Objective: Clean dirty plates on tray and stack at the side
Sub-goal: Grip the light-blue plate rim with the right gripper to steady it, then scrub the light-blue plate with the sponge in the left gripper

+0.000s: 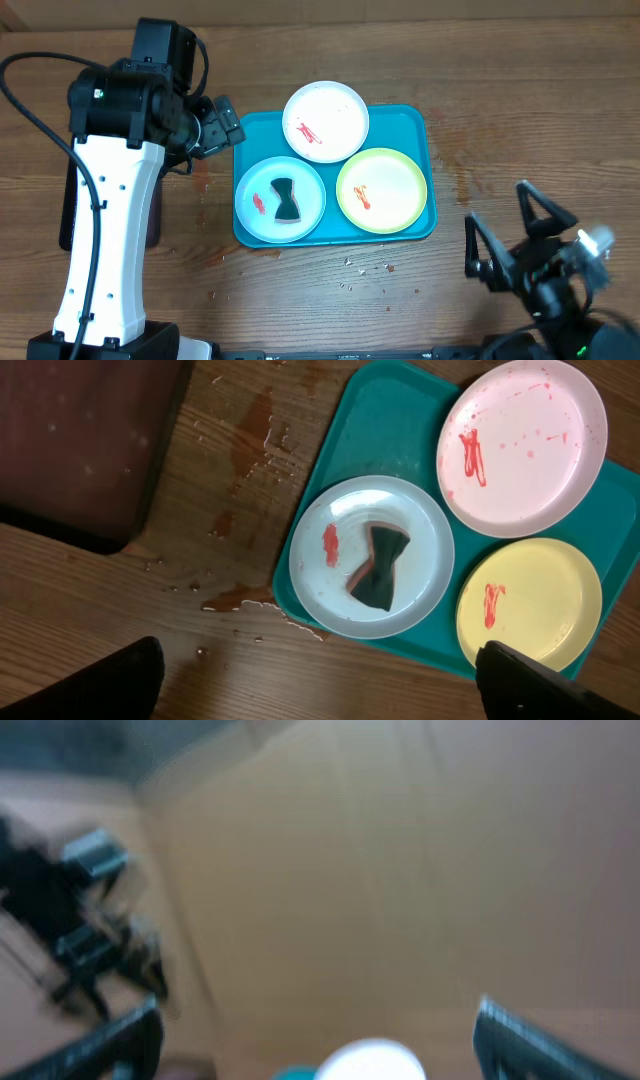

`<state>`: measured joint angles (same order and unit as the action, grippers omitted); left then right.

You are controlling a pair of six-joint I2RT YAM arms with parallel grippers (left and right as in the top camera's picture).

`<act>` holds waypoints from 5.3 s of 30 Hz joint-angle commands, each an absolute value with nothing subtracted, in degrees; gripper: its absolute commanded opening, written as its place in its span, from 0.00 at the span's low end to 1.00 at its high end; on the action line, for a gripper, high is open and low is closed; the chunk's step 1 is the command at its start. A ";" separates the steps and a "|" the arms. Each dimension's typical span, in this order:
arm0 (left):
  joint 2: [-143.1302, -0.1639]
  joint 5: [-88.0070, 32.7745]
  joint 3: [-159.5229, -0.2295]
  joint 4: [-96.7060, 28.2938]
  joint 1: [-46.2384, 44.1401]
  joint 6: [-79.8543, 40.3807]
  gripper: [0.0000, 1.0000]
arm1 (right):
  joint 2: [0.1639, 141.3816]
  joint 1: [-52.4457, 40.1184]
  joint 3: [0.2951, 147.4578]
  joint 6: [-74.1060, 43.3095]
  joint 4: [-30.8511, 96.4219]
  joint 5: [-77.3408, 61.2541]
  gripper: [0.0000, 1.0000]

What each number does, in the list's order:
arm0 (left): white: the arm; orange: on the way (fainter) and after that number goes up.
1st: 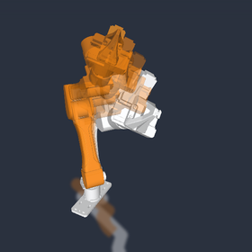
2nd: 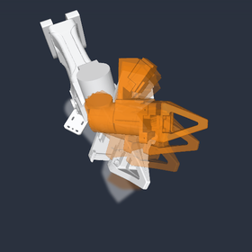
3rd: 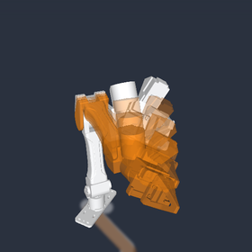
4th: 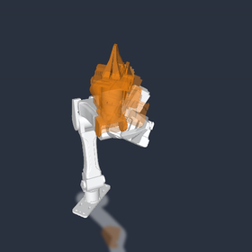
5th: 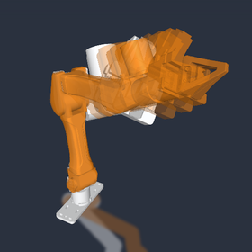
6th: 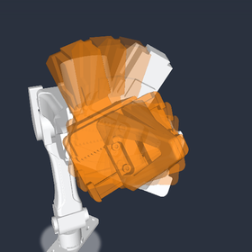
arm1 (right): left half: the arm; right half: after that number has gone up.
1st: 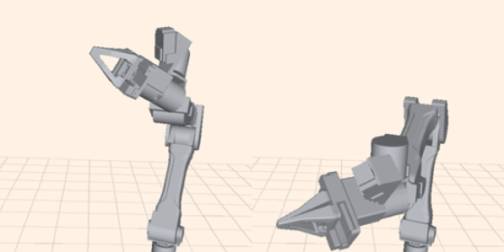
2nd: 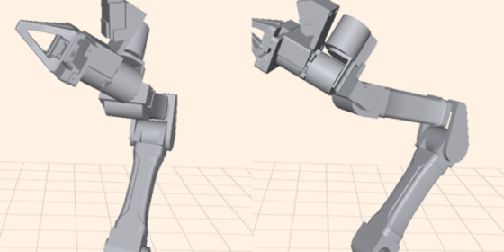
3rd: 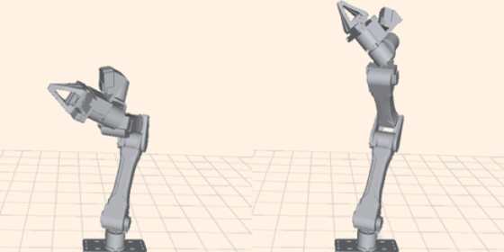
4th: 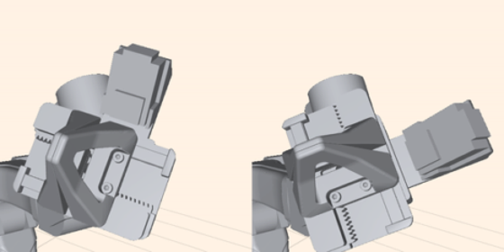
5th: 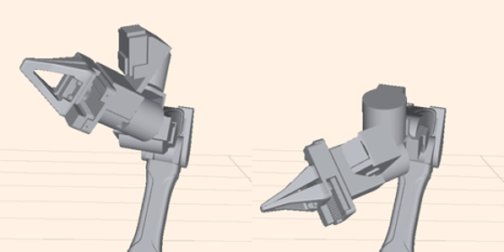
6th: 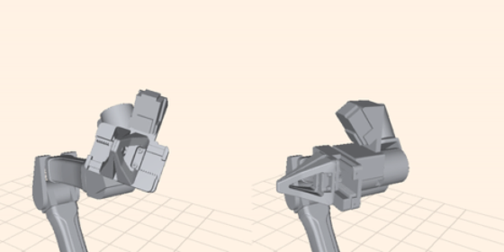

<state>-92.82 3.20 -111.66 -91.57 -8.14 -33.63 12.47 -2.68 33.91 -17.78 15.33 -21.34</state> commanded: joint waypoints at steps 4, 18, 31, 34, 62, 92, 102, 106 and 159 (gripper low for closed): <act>-94.02 0.99 -111.44 -91.85 -8.01 -32.71 1.00 | 48.21 -2.94 71.44 -7.38 50.00 -26.59 1.00; -95.24 -1.10 -103.81 -88.88 -8.38 -30.20 0.74 | 87.48 -16.91 84.40 -15.40 53.63 -32.62 0.42; -95.24 -1.10 -94.39 -82.08 -8.38 -29.52 0.69 | 109.82 -34.54 84.40 -25.74 40.66 -8.71 0.40; -95.24 -1.10 -93.27 -81.03 -8.38 -29.52 0.70 | 112.36 -35.66 84.40 -24.38 37.74 -8.78 0.35; -95.26 -9.58 -79.22 -66.94 -11.79 -28.82 0.56 | 120.53 -37.54 83.96 -23.86 39.86 -6.48 0.18; -103.00 -11.22 -60.58 -36.86 -14.46 -35.75 0.13 | 120.53 -37.21 83.96 -23.81 39.44 -6.44 0.21; -102.96 9.06 -60.80 -42.68 -11.64 -35.09 0.04 | 120.53 -37.17 83.96 -23.81 39.48 -6.02 0.22; -102.96 13.19 -64.14 -43.81 -11.64 -32.01 0.04 | 120.53 -37.10 83.96 -23.81 39.44 -6.02 0.22; -80.36 15.16 -82.21 -73.25 4.51 -37.21 0.04 | 108.71 -43.13 100.36 -11.11 54.89 22.20 0.04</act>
